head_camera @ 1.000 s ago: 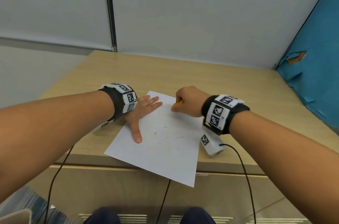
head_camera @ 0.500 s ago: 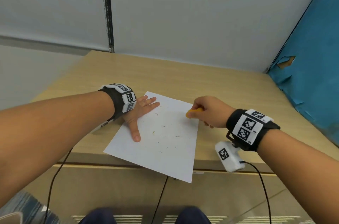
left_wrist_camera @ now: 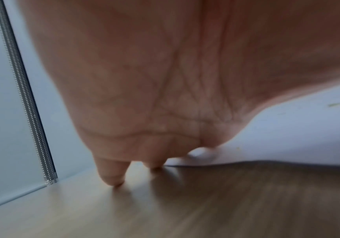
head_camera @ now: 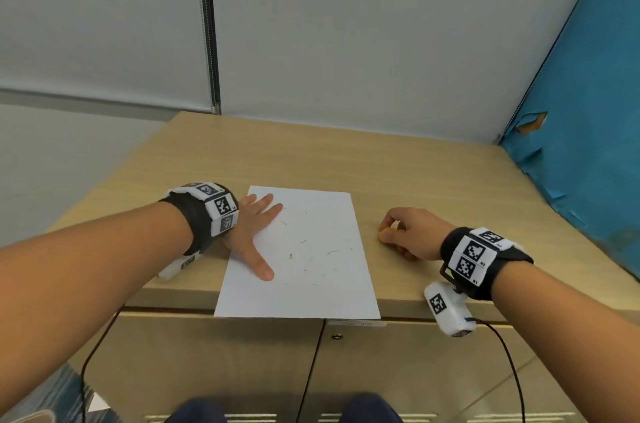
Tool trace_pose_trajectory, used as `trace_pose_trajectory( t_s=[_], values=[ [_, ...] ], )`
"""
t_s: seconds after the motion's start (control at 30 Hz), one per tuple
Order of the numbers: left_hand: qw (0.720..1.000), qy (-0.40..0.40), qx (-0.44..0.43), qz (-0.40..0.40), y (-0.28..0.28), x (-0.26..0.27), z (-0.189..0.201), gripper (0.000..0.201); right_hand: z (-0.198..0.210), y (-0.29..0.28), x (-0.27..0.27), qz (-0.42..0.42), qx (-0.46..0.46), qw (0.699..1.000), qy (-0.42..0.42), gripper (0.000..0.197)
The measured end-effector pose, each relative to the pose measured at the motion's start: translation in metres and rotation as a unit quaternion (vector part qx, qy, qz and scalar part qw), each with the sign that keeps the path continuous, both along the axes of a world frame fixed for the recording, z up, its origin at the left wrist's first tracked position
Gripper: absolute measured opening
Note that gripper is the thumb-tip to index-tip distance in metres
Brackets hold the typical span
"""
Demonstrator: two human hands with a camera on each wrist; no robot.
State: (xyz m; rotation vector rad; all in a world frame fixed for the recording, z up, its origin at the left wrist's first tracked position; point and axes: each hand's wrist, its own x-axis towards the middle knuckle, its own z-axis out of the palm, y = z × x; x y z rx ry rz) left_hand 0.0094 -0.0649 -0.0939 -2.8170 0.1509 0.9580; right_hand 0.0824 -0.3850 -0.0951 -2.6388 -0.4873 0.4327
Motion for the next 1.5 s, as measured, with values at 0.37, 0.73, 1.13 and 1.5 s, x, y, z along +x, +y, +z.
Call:
trace_pose_trajectory(
  t_s=[0.37, 0.73, 1.13, 1.5],
  values=[
    [0.999, -0.004, 0.007, 0.045, -0.016, -0.036, 0.013, 0.108, 0.016, 0.007, -0.047, 0.068, -0.119, 0.971, -0.196, 0.033],
    [0.994, -0.072, -0.049, 0.070, 0.011, -0.053, 0.042, 0.085, -0.018, 0.001, -0.132, -0.083, 0.149, 0.962, 0.213, 0.062],
    [0.986, -0.097, -0.130, 0.050, 0.042, -0.114, 0.028, 0.113, -0.037, 0.029, -0.164, -0.222, 0.529, 0.768, 0.284, 0.026],
    [0.860, -0.209, -0.313, 0.345, 0.130, -0.253, -0.013, 0.058, -0.046, 0.071, -0.175, -0.098, 0.529, 0.759, 0.367, 0.038]
  ],
)
